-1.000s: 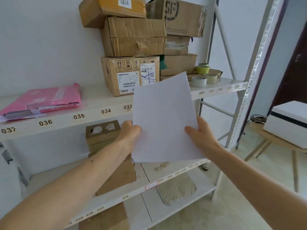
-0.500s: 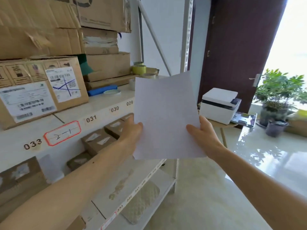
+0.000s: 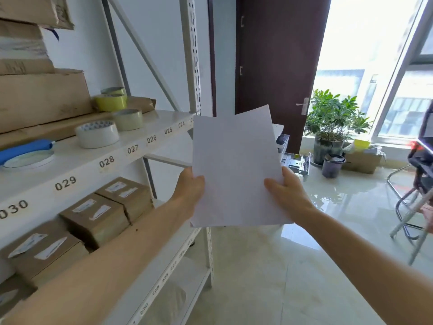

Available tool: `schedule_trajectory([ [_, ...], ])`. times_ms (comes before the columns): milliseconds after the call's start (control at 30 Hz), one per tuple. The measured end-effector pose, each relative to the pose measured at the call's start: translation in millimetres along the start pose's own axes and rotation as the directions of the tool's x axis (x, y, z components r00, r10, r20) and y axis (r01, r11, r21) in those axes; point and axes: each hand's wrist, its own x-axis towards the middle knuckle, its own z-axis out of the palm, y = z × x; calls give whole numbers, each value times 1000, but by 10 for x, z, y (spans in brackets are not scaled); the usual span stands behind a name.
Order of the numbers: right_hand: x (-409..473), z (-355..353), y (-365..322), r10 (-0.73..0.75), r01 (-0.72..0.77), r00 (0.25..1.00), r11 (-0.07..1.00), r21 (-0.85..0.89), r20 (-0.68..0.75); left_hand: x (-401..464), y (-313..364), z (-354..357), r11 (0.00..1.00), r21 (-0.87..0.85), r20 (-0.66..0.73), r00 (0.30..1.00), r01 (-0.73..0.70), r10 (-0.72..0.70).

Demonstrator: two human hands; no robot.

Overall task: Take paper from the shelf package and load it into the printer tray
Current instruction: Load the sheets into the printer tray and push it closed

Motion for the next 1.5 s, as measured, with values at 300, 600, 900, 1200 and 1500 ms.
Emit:
schedule_trajectory([
  [300, 1063, -425, 408, 42, -42, 999, 999, -21, -32, 1040, -50, 914, 998, 49, 56, 997, 41, -43],
  [600, 2201, -621, 845, 93, -97, 990, 994, -41, -104, 2208, -97, 1705, 997, 46, 138, 988, 59, -65],
  [900, 3237, -812, 1224, 170, -177, 974, 983, -41, -147, 3231, -138, 2431, 993, 74, 199, 974, 91, -104],
  [1200, 4294, -1154, 1748, 223, -232, 966, 971, -61, -130, 4106, -329, 3286, 981, 93, 218, 958, 170, -187],
  [1500, 5488, -1671, 2140, 248, -253, 965, 965, -67, -85, 4939, -235, 4241, 975, 90, 183, 959, 202, -216],
])
